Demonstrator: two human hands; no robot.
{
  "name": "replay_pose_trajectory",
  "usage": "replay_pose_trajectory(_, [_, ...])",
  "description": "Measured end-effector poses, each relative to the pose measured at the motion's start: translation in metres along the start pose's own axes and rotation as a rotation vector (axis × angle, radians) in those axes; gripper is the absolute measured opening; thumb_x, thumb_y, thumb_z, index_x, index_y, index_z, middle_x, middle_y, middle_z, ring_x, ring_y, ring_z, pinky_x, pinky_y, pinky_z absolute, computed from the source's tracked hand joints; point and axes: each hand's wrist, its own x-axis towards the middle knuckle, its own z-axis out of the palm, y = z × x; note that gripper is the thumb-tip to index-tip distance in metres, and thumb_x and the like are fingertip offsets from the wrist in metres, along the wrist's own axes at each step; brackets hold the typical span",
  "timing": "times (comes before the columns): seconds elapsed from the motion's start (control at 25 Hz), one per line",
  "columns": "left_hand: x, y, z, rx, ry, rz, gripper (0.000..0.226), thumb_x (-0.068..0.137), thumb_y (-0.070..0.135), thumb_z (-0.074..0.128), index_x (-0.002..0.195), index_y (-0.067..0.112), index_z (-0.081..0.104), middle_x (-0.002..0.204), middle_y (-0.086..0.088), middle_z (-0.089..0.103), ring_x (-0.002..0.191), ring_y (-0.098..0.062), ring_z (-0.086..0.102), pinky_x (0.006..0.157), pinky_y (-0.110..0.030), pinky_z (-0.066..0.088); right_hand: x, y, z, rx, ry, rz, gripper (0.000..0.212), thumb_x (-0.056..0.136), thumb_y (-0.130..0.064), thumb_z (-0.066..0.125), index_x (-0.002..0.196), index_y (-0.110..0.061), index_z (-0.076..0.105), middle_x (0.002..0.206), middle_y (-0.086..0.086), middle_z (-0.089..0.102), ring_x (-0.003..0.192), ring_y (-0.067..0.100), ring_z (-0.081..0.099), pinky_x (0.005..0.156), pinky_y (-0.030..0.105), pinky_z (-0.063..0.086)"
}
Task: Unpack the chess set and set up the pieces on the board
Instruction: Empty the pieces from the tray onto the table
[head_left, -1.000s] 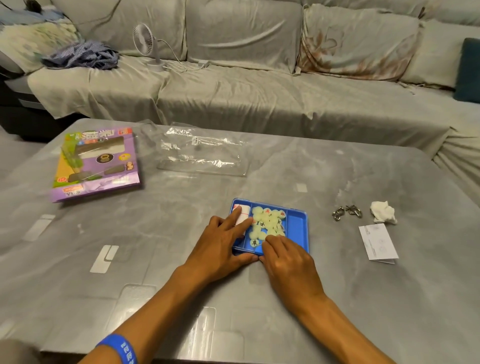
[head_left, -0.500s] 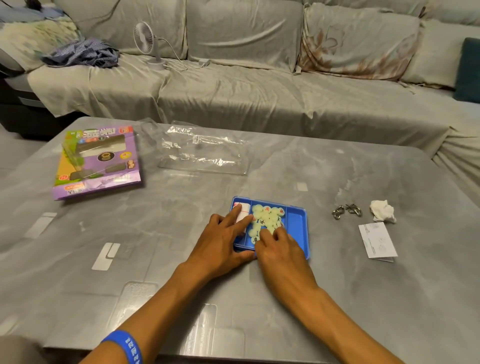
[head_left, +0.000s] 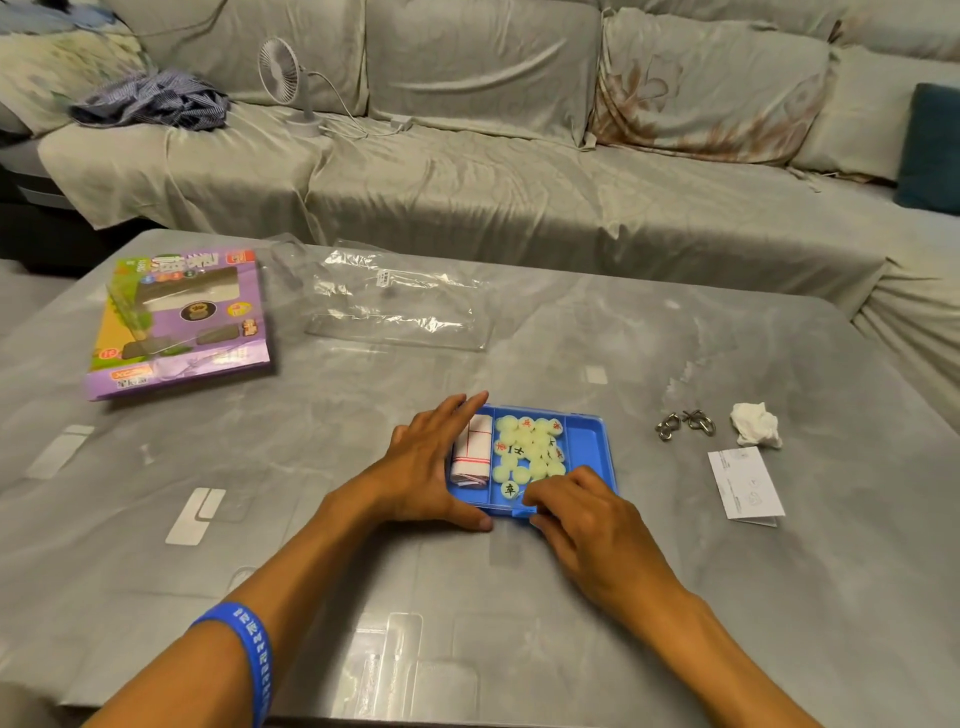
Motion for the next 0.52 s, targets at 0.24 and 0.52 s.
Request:
replay_pose_trajectory(0.24, [-0.001, -0.008, -0.001, -0.030, -0.043, 0.048, 0.115, 0.052, 0.071, 0.076, 0.138, 0.059, 0.001, 0.152, 0.019, 0.013, 0.136, -0.011, 0.025, 0.112, -0.046, 0.031, 0.001, 0.004, 0.000, 0.157, -0.019, 0.057, 0.018, 0.089, -0.037, 0.061, 0.101, -0.026, 0.068, 0.096, -0.012, 0.067, 0.094, 0.003, 0.054, 0.073, 0.020, 0.051])
replay_pose_trajectory(0.52, [-0.002, -0.009, -0.003, -0.079, -0.054, 0.024, 0.106, 0.049, 0.086, 0.062, 0.139, 0.057, 0.014, 0.153, 0.021, 0.011, 0.136, -0.012, 0.025, 0.112, -0.045, 0.030, -0.009, 0.000, 0.003, -0.226, 0.095, 0.080, 0.040, 0.073, -0.044, 0.077, 0.102, -0.023, 0.061, 0.101, -0.003, 0.059, 0.092, 0.018, 0.054, 0.073, 0.025, 0.035])
